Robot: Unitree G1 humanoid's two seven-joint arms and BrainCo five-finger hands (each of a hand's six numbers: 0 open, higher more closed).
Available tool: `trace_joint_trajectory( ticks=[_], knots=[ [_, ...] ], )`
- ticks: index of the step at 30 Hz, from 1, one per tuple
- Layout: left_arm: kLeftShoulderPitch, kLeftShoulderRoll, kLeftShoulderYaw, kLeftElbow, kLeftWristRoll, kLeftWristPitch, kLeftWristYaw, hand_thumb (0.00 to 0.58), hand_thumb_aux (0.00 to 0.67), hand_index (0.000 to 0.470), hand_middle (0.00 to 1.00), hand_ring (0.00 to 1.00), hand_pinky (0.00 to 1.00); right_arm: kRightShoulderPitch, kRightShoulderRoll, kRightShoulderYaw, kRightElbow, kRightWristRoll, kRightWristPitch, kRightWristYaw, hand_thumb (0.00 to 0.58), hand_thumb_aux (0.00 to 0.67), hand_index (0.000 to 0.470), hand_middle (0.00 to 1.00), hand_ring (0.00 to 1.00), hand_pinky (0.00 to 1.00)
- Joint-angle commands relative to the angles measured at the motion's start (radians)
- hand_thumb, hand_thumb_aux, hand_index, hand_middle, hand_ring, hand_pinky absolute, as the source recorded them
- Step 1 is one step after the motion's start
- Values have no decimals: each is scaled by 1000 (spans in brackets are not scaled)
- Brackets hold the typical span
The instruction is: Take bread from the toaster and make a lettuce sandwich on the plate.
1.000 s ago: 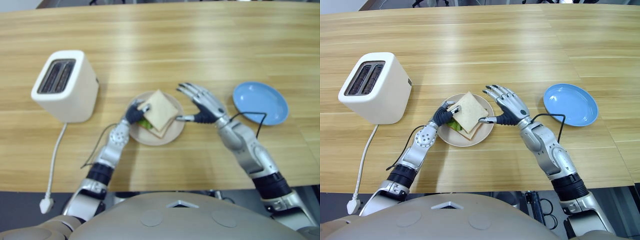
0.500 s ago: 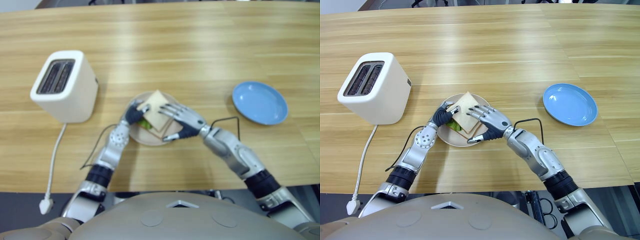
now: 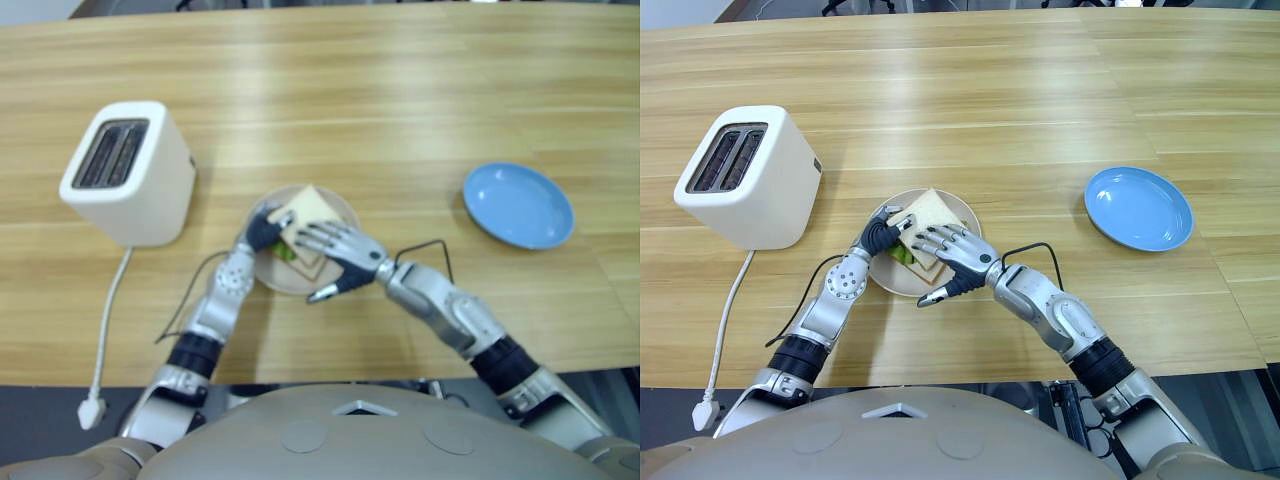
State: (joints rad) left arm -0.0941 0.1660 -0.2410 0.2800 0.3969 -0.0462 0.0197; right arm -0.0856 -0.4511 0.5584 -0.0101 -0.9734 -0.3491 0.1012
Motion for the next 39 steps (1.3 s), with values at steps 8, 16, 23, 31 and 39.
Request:
trace_joint_trajectory(
  ticks=[8, 16, 23, 31, 39],
  knots=[
    [-1, 63, -69, -137, 210, -19, 89, 580, 670, 460, 1000, 1000, 1000, 6, 57, 139, 207, -51, -31, 5, 0, 0, 0, 0, 0, 0],
    [-7, 151, -74, -401, 530, -39, 304, 0, 0, 0, 0, 0, 0, -65, 94, 160, 517, -65, -61, -111, 0, 0, 0, 0, 0, 0],
    [14, 219, -9, -526, 651, -66, 457, 0, 0, 0, 0, 0, 0, -85, 97, 179, 569, -57, -66, -149, 0, 0, 0, 0, 0, 0],
    [27, 245, 57, -525, 621, -82, 463, 0, 0, 0, 0, 0, 0, -93, 95, 194, 589, -54, -60, -164, 0, 0, 0, 0, 0, 0],
    [33, 250, 88, -460, 555, -114, 454, 0, 0, 0, 0, 0, 0, -66, 35, 125, 388, -3, -77, -182, 0, 0, 0, 0, 0, 0]
  ],
)
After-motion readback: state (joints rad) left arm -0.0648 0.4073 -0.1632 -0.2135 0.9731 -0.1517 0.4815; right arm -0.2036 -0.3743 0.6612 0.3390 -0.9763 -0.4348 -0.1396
